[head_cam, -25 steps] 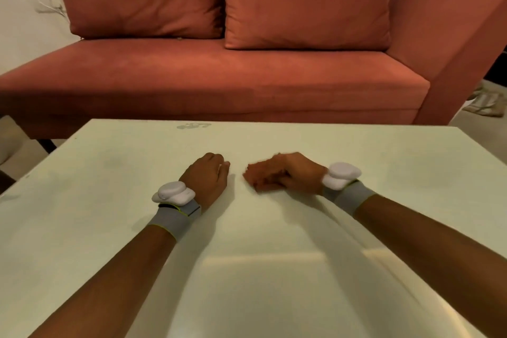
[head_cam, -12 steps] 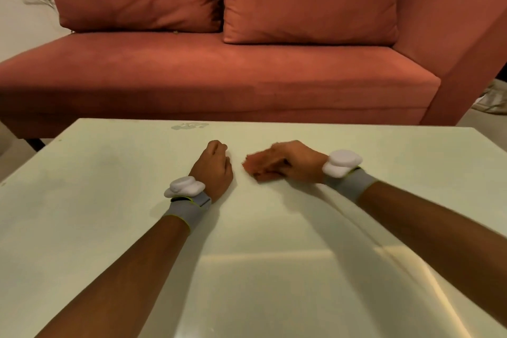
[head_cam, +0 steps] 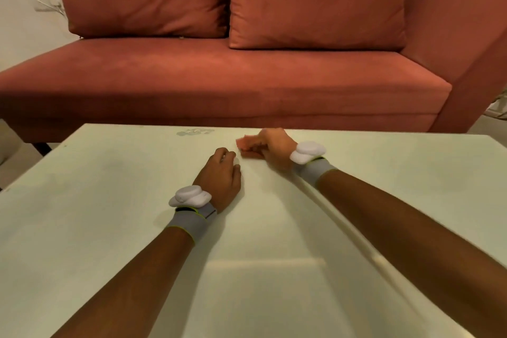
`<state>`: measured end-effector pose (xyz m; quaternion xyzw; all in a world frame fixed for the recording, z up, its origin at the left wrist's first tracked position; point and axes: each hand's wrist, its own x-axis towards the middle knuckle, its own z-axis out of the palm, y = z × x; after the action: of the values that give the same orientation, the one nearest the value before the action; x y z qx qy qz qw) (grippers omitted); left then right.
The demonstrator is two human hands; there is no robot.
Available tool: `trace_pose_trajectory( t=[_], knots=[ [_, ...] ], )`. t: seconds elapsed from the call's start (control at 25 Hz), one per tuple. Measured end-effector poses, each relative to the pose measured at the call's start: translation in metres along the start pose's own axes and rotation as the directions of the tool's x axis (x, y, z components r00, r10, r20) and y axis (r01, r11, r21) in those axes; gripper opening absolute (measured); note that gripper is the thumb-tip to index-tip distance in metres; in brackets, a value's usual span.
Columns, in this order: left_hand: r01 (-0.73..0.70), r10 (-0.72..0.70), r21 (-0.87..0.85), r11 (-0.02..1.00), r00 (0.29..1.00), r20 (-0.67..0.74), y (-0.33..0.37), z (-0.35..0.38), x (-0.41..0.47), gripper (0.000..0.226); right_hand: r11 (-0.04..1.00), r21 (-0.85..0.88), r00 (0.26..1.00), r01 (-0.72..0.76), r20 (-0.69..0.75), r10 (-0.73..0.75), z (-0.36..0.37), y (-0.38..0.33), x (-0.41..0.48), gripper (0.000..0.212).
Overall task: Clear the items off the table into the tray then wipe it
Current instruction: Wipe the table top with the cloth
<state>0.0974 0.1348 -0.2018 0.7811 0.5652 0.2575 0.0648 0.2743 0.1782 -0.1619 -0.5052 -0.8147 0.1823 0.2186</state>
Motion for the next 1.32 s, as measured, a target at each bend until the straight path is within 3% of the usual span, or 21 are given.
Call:
trace_pose_trajectory(
  t=[0.12, 0.24, 0.28, 0.32, 0.44, 0.52, 0.56, 0.64, 0.72, 0.8, 0.88, 0.96, 1.04, 1.08, 1.2, 1.28, 1.32],
  knots=[
    [-0.058, 0.046, 0.098, 0.993, 0.992, 0.120, 0.004, -0.003, -0.004, 0.058, 0.988, -0.135, 0.997, 0.069, 0.045, -0.064, -0.040, 0.032, -0.042, 0.026],
    [-0.103, 0.040, 0.208, 0.973, 0.958, 0.284, 0.011, -0.003, -0.006, 0.055, 0.894, -0.349, 0.955, -0.280, -0.194, 0.223, -0.069, 0.089, -0.024, 0.024],
    [-0.103, 0.034, 0.226, 0.969, 0.956, 0.291, 0.011, -0.004, -0.005, 0.053, 0.855, -0.341, 0.916, -0.391, -0.238, 0.324, -0.067, 0.090, -0.012, 0.030],
    [-0.104, 0.035, 0.226, 0.969, 0.956, 0.291, 0.012, -0.004, -0.005, 0.052, 0.859, -0.302, 0.903, -0.413, -0.257, 0.344, -0.057, 0.084, 0.000, 0.032],
    [-0.105, 0.043, 0.229, 0.968, 0.965, 0.260, 0.011, -0.004, -0.007, 0.055, 0.982, -0.088, 0.977, -0.168, -0.146, 0.154, -0.019, 0.039, -0.016, 0.023],
    [-0.106, 0.049, 0.224, 0.969, 0.968, 0.245, 0.009, -0.003, -0.006, 0.056, 0.993, -0.107, 0.998, 0.038, -0.040, -0.042, -0.032, 0.032, -0.060, 0.028],
    [-0.108, 0.055, 0.219, 0.970, 0.970, 0.237, 0.008, -0.002, -0.005, 0.055, 0.990, -0.133, 0.998, 0.050, -0.022, -0.054, -0.047, 0.040, -0.073, 0.029],
    [-0.112, 0.061, 0.214, 0.970, 0.971, 0.233, 0.006, -0.001, -0.005, 0.053, 0.968, -0.217, 0.987, -0.130, -0.125, 0.104, -0.072, 0.071, -0.079, 0.024],
    [-0.110, 0.059, 0.223, 0.969, 0.973, 0.223, 0.007, 0.000, -0.005, 0.052, 0.877, -0.235, 0.893, -0.418, -0.286, 0.349, -0.086, 0.102, -0.057, 0.026],
    [-0.105, 0.056, 0.224, 0.969, 0.975, 0.217, 0.006, 0.000, -0.004, 0.054, 0.835, -0.144, 0.824, -0.530, -0.321, 0.468, -0.069, 0.095, -0.029, 0.029],
    [-0.107, 0.058, 0.217, 0.970, 0.973, 0.222, 0.008, 0.000, -0.003, 0.054, 0.909, -0.114, 0.889, -0.401, -0.290, 0.356, -0.041, 0.060, -0.021, 0.025],
    [-0.098, 0.050, 0.215, 0.972, 0.975, 0.216, 0.008, 0.000, -0.006, 0.052, 0.984, -0.089, 0.979, -0.152, -0.148, 0.138, -0.022, 0.030, -0.046, 0.024],
    [-0.104, 0.056, 0.214, 0.971, 0.975, 0.216, 0.006, 0.000, -0.005, 0.053, 0.993, -0.114, 0.998, 0.010, -0.064, -0.017, -0.031, 0.028, -0.081, 0.027],
    [-0.109, 0.061, 0.213, 0.971, 0.974, 0.218, 0.006, 0.000, -0.004, 0.053, 0.989, -0.146, 0.997, 0.016, -0.069, -0.027, -0.043, 0.036, -0.092, 0.028],
    [-0.104, 0.056, 0.215, 0.971, 0.974, 0.219, 0.009, -0.001, -0.004, 0.050, 0.916, -0.274, 0.940, -0.294, -0.256, 0.225, -0.073, 0.087, -0.088, 0.025],
    [-0.099, 0.052, 0.212, 0.972, 0.975, 0.216, 0.010, -0.001, -0.004, 0.045, 0.821, -0.260, 0.851, -0.508, -0.297, 0.432, -0.075, 0.097, -0.058, 0.029],
    [-0.104, 0.058, 0.209, 0.972, 0.975, 0.215, 0.010, -0.001, -0.005, 0.044, 0.803, -0.266, 0.839, -0.533, -0.290, 0.461, -0.068, 0.090, -0.045, 0.027]
  ],
)
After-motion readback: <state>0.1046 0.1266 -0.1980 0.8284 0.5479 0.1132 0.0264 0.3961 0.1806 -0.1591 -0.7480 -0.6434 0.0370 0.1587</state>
